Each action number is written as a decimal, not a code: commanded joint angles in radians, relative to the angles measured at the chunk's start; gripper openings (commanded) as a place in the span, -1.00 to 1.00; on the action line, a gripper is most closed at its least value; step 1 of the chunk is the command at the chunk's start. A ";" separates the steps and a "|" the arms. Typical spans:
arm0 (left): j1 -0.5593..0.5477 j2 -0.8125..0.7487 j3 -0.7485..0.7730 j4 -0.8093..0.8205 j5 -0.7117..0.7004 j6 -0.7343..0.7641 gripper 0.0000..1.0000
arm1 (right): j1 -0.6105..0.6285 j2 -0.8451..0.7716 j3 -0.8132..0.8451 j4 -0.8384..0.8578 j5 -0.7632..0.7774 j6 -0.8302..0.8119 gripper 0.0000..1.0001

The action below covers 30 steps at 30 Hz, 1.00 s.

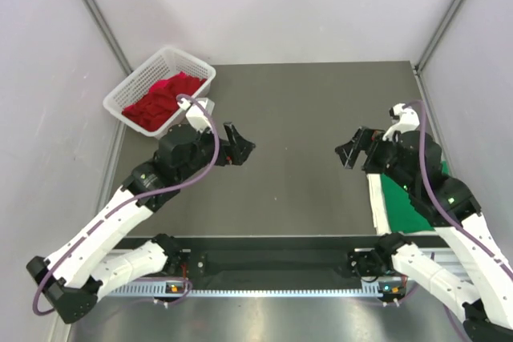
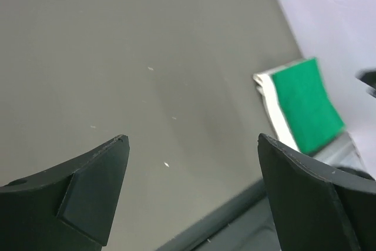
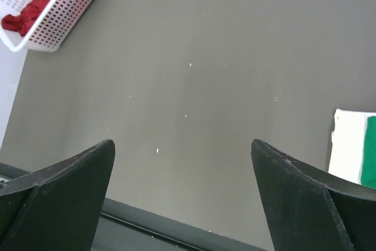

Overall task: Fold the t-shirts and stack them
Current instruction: Grab the tshirt from the pile

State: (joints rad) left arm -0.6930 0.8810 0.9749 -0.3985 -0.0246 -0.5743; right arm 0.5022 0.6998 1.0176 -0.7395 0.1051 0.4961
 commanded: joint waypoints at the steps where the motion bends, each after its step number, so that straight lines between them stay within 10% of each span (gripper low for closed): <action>1: -0.002 0.077 0.077 0.034 -0.139 0.022 0.89 | 0.018 -0.020 0.024 0.032 0.001 -0.010 0.99; 8: 0.056 0.349 0.315 -0.069 -0.515 0.068 0.89 | 0.016 -0.071 -0.030 0.061 -0.031 -0.005 0.99; 21: 0.602 0.722 0.501 0.035 -0.519 -0.105 0.58 | 0.016 -0.214 -0.097 0.071 -0.007 -0.021 0.99; 30: 0.713 1.027 0.663 -0.016 -0.460 -0.208 0.38 | 0.016 -0.172 -0.053 0.084 -0.022 -0.076 0.99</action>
State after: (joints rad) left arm -0.0017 1.8439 1.5692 -0.4206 -0.5087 -0.7368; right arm 0.5037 0.4976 0.9188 -0.6937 0.0853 0.4587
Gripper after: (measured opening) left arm 0.700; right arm 0.996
